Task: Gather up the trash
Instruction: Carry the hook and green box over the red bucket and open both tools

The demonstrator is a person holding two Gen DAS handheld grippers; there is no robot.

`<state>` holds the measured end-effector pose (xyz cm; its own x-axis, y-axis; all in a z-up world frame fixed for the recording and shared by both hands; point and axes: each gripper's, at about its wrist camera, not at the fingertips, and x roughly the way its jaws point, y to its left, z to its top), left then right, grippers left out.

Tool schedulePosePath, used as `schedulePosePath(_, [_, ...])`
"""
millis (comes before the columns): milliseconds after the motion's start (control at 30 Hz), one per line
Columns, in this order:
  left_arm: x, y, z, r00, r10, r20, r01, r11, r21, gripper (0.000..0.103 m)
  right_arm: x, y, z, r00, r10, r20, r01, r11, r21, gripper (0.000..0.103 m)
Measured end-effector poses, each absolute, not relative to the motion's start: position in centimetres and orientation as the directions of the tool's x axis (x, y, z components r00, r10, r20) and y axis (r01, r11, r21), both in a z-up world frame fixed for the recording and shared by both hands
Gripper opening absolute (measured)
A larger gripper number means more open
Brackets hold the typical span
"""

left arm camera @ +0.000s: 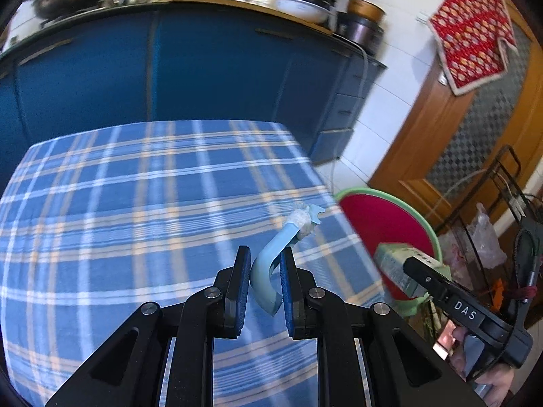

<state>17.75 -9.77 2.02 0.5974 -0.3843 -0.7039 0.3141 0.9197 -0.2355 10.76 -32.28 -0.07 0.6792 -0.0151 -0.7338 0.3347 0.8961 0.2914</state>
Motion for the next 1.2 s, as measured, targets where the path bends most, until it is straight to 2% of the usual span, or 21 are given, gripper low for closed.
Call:
schedulePosePath(533, [20.0, -19.9, 1.0, 0.507, -0.463, -0.727, 0.466, 0.857, -0.221, 0.018, 10.8, -37.9, -2.2, 0.687, -0.016, -0.726, 0.372, 0.866, 0.333, 0.064])
schedulePosePath(633, [20.5, -21.5, 0.3, 0.479, -0.475, -0.738, 0.484, 0.844, -0.229, 0.018, 10.5, -38.4, -2.2, 0.703, -0.011, -0.712, 0.372, 0.858, 0.354, 0.072])
schedulePosePath(833, [21.1, -23.9, -0.7, 0.441, -0.484, -0.756, 0.515, 0.826, -0.228, 0.018, 9.7, -39.5, -2.1, 0.721, -0.021, -0.693, 0.383, 0.845, 0.374, 0.074])
schedulePosePath(867, [21.2, -24.2, -0.9, 0.434, -0.486, -0.759, 0.521, 0.822, -0.229, 0.019, 9.6, -39.7, -2.1, 0.723, -0.024, -0.691, 0.386, 0.843, 0.375, 0.074])
schedulePosePath(900, [21.2, -24.4, -0.9, 0.428, -0.488, -0.761, 0.525, 0.819, -0.231, 0.025, 9.4, -39.8, -2.1, 0.725, -0.026, -0.688, 0.389, 0.840, 0.378, 0.074])
schedulePosePath(933, [21.2, -24.6, -1.0, 0.426, -0.489, -0.761, 0.526, 0.818, -0.231, 0.036, 9.3, -40.0, -2.0, 0.727, -0.027, -0.686, 0.390, 0.839, 0.380, 0.074])
schedulePosePath(1000, [21.0, -24.6, -1.0, 0.437, -0.486, -0.757, 0.521, 0.823, -0.227, 0.049, 9.0, -40.1, -1.9, 0.731, -0.030, -0.682, 0.391, 0.837, 0.382, 0.074])
schedulePosePath(1200, [20.9, -24.1, -0.6, 0.456, -0.471, -0.755, 0.510, 0.834, -0.212, 0.050, 8.6, -39.8, -1.2, 0.737, -0.039, -0.675, 0.379, 0.851, 0.364, 0.074])
